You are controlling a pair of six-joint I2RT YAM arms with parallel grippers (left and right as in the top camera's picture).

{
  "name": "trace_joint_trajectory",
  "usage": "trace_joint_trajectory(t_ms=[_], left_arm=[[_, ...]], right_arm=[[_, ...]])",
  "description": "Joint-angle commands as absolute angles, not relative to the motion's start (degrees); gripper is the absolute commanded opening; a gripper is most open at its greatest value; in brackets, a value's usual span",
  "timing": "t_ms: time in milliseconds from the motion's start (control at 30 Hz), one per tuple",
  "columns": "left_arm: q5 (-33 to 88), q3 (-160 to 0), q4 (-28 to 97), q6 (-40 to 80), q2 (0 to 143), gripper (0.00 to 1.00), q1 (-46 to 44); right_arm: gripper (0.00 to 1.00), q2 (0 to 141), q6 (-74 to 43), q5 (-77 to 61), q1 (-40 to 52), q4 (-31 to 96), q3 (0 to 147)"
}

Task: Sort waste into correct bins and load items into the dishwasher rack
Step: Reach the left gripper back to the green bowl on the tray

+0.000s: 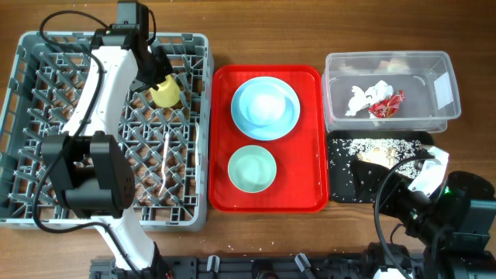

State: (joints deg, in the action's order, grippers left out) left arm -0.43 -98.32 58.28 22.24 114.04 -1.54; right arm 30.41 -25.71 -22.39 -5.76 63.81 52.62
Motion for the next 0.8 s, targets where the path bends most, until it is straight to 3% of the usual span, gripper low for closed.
trace_joint_trajectory(t_ms=[0,100,133,167,200,267,300,367,467,600,667,767], left_arm=[[1.1,-104.7,63.9,22.8,109.8,0.04,-1.6],[16.3,-107.9,65.0,22.8,99.0,0.21,-4.8],[18.4,-107.9,65.0,22.8,96.6,0.53,-6.0],[21.0,-107.9,65.1,22.8,94.3,0.69,-7.4],[23.0,-107.9,65.3,22.8,92.9,1.00,-8.7],[25.3,-107.9,68.1,22.8,91.5,1.00,-13.7],[25.0,-107.8,71.9,22.8,91.8,0.89,-17.4],[22.1,-107.7,78.6,22.8,92.9,0.50,-23.0],[17.2,-103.0,83.3,23.3,94.9,0.46,-35.6],[7.3,-90.2,75.0,33.6,97.4,0.46,-52.1],[-3.7,-83.8,70.2,42.7,98.3,0.44,-57.5],[-10.6,-77.7,64.0,44.6,99.4,0.42,-60.9]], right_arm=[[1.00,30.2,-26.1,-21.8,-5.6,63.6,52.8],[1.00,30.2,-26.1,-21.8,-5.6,63.6,52.8],[1.00,30.2,-26.1,-21.8,-5.6,63.6,52.8],[1.00,30.2,-26.1,-21.8,-5.6,63.6,52.8],[1.00,30.2,-26.1,-21.8,-5.6,63.6,52.8],[1.00,30.2,-26.1,-21.8,-5.6,63.6,52.8],[1.00,30.2,-26.1,-21.8,-5.6,63.6,52.8],[1.00,30.2,-26.1,-21.8,-5.6,63.6,52.8],[1.00,30.2,-26.1,-21.8,-5.6,63.6,52.8],[1.00,30.2,-26.1,-21.8,-5.6,63.6,52.8],[1.00,30.2,-26.1,-21.8,-5.6,63.6,52.8],[1.00,30.2,-26.1,-21.8,-5.6,63.6,52.8]])
